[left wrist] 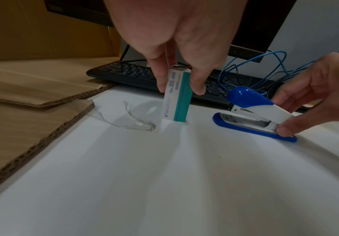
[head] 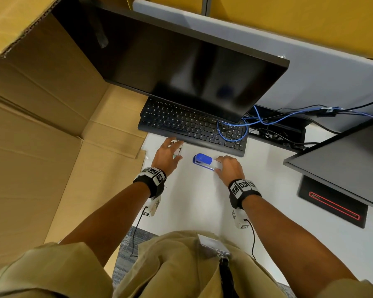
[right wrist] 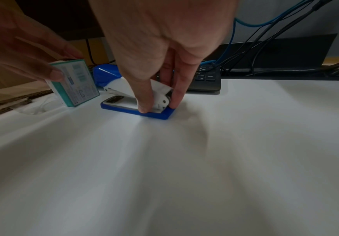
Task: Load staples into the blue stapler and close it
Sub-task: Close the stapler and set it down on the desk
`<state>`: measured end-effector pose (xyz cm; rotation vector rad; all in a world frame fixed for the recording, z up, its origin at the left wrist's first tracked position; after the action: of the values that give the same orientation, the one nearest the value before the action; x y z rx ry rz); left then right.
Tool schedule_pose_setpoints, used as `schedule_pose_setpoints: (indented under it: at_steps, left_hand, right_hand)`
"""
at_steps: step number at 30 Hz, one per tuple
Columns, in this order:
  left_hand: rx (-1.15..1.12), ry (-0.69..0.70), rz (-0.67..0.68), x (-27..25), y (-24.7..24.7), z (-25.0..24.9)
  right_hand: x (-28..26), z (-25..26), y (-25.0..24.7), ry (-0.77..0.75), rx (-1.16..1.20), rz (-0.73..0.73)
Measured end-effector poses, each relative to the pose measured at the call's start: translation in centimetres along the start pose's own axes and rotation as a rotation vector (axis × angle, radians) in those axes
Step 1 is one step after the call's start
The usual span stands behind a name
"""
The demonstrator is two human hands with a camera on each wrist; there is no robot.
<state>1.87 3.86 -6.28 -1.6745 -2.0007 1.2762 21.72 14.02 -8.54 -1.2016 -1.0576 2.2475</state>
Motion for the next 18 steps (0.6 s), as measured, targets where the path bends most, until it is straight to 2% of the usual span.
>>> schedule_pose_setpoints:
  at_steps: [9,15,18]
  left_hand:
    - [0.033,0.008,0.012,-0.3,0.2,-0.3]
    - [0.165,-0.016,0.038,-0.6,0.6,-0.4]
    - [0.204,0.017,0.03,-1.1,0.6,-1.2]
  right_hand:
    - [0.1,0.1,-0.2,0.004,-0.011,0.001]
    - [-0.8,0.0,-0.5,0.018,0.019,-0.001]
    - [-1.6,-0.4,-0.9,0.016,0.009,-0.01]
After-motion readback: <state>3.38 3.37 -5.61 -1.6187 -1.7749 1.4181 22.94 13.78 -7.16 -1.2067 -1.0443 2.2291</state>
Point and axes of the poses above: each hand's wrist, its own x-axis towards the middle knuckle, its own y-axis out of the palm, z = x × y, the point moved 6 cm from there along x, towards the middle knuckle, and after that the axes turned 11 degrees about z, right-handed, at the moved point
